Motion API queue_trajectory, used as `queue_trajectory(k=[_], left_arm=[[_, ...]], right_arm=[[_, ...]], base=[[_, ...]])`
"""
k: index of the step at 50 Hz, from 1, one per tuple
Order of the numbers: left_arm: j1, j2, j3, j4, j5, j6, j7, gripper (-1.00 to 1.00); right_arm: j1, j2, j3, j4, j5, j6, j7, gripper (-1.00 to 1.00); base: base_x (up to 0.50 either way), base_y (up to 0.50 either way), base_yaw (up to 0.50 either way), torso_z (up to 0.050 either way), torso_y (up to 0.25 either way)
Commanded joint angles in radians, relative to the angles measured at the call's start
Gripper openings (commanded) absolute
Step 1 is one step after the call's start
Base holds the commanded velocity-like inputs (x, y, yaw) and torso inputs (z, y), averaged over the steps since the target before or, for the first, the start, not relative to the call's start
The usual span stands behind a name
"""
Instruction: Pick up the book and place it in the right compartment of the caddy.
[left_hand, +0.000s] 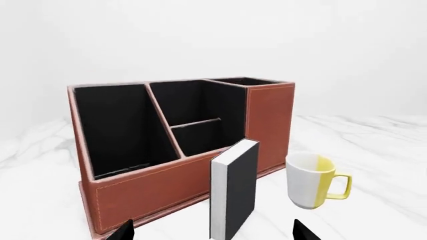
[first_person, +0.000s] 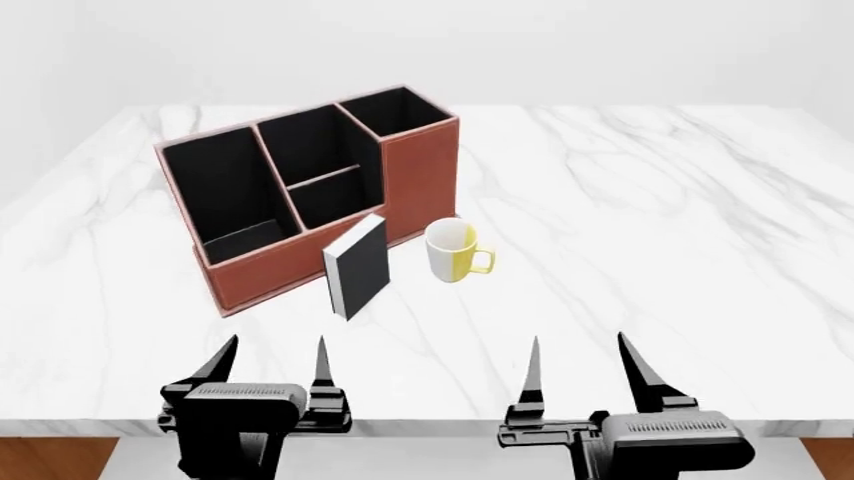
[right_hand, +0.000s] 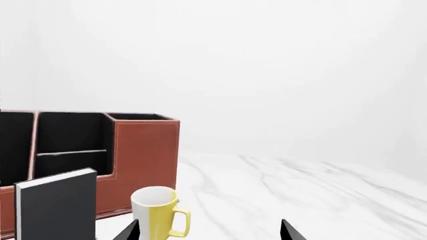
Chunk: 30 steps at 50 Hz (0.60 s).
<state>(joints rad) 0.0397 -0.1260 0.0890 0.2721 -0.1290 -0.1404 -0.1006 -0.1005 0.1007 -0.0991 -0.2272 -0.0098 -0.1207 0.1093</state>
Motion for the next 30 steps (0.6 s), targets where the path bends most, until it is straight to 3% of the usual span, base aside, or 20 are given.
queue_trajectory(k=[1,8,30], left_arm=[[0.037,-0.044,-0.072,0.337,-0.079,-0.188,0.017,1.0],[0.07,-0.057,-0.117,0.441,-0.124,-0.178,0.013,1.0],[0.072,-0.065,-0.129,0.448,-0.149,-0.16,-0.011,1.0]], right_arm=[[-0.067,0.005,0.035,-0.283,-0.028,0.102,0.02,1.0],[-0.097,0.022,0.04,-0.364,-0.046,0.128,0.04,1.0],[-0.123,0.056,0.014,-0.396,-0.063,0.094,0.066,1.0]], base=[[0.5,0.0,0.0,0.0,0.0],[0.5,0.0,0.0,0.0,0.0],[0.5,0.0,0.0,0.0,0.0]])
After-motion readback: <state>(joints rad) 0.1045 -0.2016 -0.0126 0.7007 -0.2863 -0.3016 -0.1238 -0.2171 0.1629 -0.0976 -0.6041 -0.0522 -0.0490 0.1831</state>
